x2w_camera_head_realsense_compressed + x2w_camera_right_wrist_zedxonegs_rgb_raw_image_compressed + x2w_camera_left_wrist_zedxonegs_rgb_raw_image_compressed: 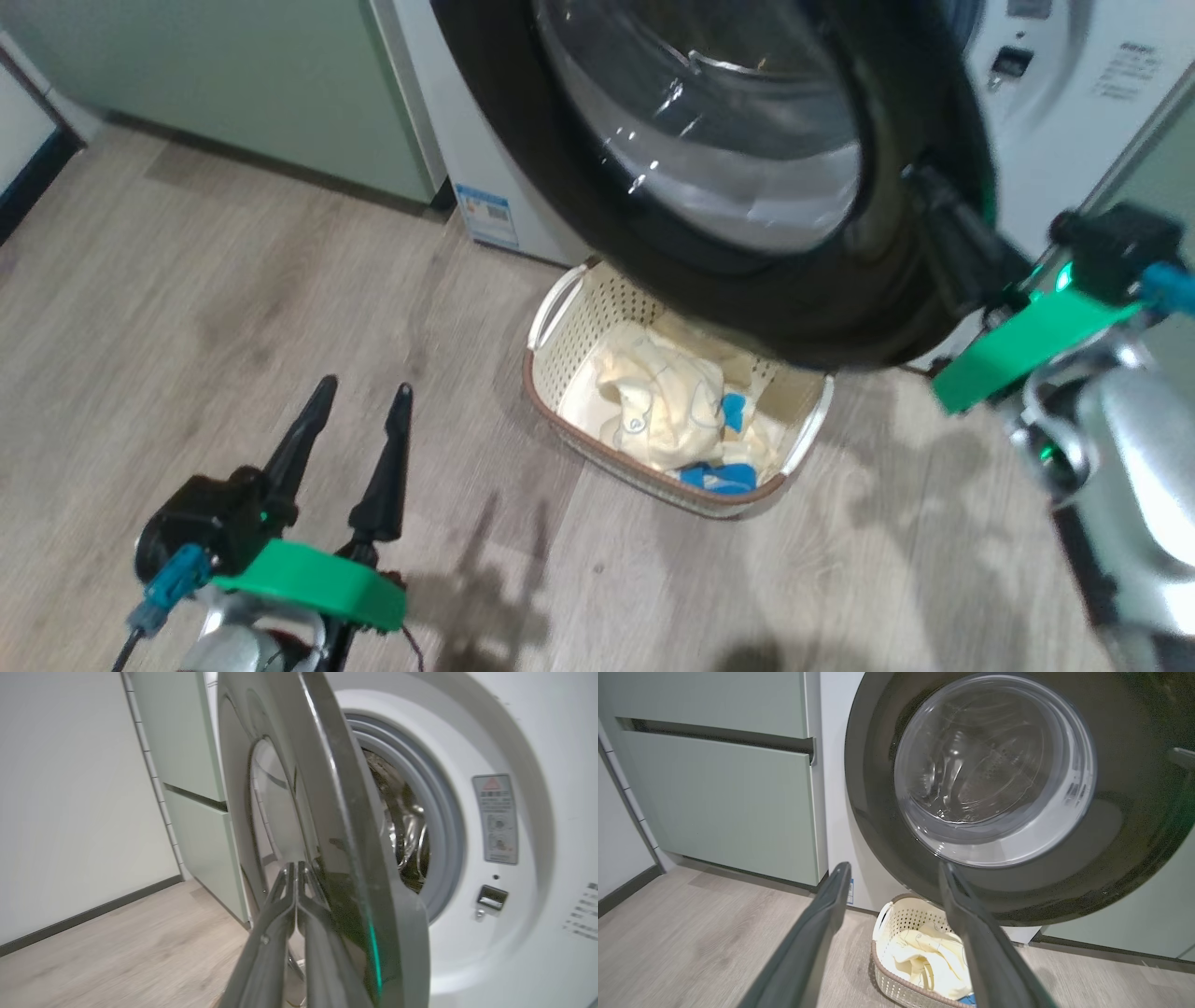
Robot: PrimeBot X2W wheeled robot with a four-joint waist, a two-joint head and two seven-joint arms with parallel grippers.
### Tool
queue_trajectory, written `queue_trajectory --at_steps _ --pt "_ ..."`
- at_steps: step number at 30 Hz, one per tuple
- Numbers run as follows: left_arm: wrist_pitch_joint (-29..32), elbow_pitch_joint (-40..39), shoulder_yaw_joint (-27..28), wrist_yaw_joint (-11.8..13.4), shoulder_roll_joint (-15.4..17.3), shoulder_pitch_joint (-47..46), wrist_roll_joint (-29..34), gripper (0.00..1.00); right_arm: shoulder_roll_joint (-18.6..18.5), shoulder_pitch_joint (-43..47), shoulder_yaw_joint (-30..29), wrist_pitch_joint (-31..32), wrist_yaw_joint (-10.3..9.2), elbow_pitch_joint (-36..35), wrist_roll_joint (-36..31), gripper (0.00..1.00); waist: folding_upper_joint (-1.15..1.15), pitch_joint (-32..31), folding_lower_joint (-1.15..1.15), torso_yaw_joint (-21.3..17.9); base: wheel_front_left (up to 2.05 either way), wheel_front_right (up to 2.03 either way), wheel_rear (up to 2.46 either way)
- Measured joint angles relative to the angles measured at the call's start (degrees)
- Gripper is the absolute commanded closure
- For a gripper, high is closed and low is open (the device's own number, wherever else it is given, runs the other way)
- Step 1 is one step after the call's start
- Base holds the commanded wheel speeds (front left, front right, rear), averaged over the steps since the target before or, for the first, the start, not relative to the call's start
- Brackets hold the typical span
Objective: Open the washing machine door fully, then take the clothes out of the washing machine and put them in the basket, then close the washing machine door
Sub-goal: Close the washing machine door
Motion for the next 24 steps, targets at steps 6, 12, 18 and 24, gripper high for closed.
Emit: queue_trajectory --at_steps 6,12,18,24 --pt "-1.38 1.34 -1.22 -0.57 -0.81 -2.49 -0.01 0.0 -2.29 -5.95 -2.59 -0.1 0.0 5.06 -0.91 1.0 0.0 2.69 0.0 1.02 0.0 0.0 0.0" --pt "-2.4 2.59 -1.67 -1.18 -1.85 -4.92 -0.44 0.0 -4.03 -12.64 -3.97 -0.57 0.0 10.68 -0.86 1.0 0.0 5.3 0.0 2.26 0.0 0.0 0.0" --pt "-3.36 4.19 -2.69 -1.99 -2.87 -7.2 -0.83 0.0 -5.55 -19.51 -5.79 -2.77 0.0 17.48 -0.58 1.0 0.0 7.67 0.0 3.37 0.0 0.0 0.0" --pt "-3.9 5.24 -2.85 -2.53 -3.56 -8.47 -0.83 0.0 -6.33 -24.56 -5.89 -4.87 0.0 23.37 -0.57 1.0 0.0 8.98 0.0 3.92 0.0 0.0 0.0"
